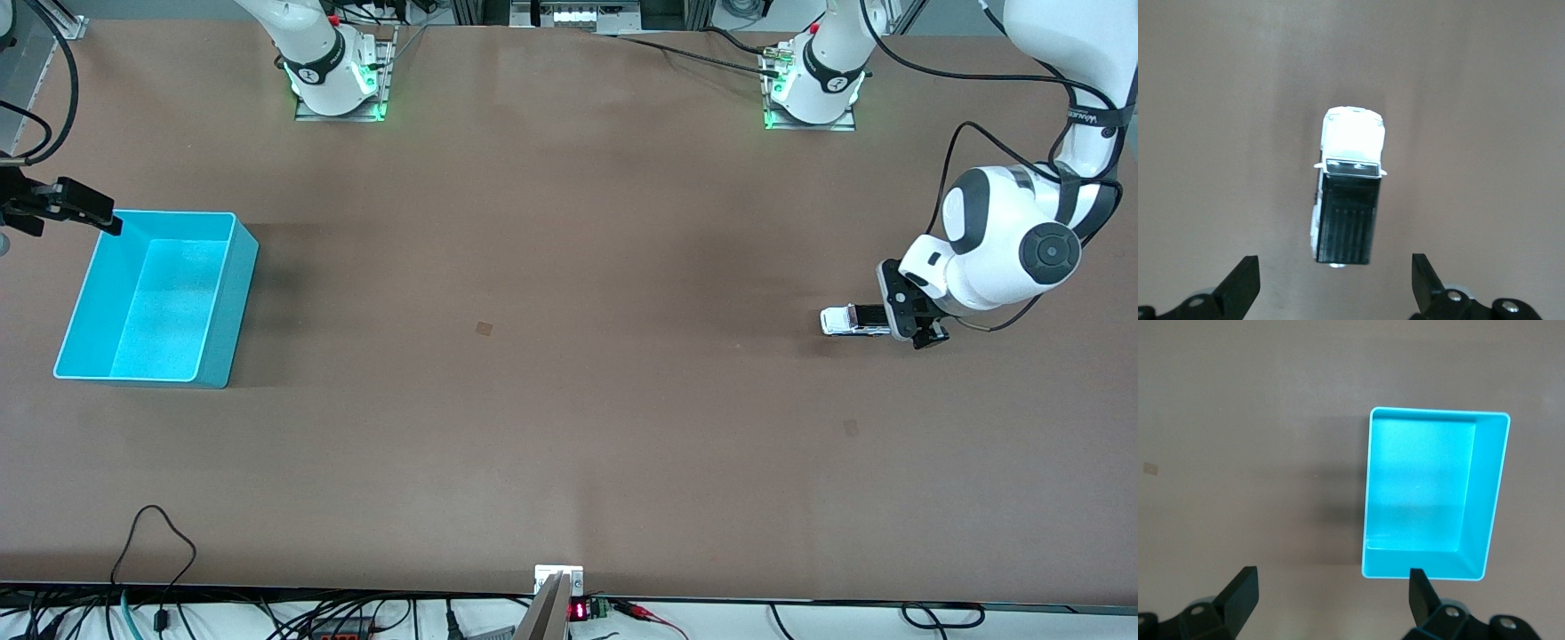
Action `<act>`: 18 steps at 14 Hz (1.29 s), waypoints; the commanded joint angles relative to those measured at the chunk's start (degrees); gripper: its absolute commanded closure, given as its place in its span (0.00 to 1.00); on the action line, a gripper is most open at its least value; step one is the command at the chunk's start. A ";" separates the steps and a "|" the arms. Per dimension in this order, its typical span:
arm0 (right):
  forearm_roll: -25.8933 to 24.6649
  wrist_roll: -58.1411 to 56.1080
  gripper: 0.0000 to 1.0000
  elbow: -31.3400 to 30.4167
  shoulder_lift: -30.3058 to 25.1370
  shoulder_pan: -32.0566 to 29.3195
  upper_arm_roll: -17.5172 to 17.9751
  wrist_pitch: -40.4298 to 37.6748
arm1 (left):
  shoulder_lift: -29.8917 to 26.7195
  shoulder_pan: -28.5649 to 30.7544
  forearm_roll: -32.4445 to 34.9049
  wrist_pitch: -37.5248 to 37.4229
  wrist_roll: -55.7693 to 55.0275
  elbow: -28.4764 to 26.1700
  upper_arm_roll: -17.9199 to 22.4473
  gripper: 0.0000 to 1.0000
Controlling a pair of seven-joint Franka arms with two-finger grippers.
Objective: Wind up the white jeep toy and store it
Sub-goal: 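Lower the left gripper and grasp the white jeep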
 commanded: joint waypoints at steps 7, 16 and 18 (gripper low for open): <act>0.06 2.60 0.00 -0.45 -1.04 0.61 0.45 -1.47 | 0.13 0.34 1.11 9.23 5.15 -6.03 -0.23 0.00; 0.06 2.60 0.00 -0.45 -0.87 0.70 0.45 -1.47 | 1.89 1.14 1.03 12.57 7.61 -7.08 -0.41 0.00; 0.06 2.60 0.00 -0.45 -0.87 0.61 0.45 -1.47 | 1.89 1.14 1.03 12.57 7.61 -7.35 -0.41 0.00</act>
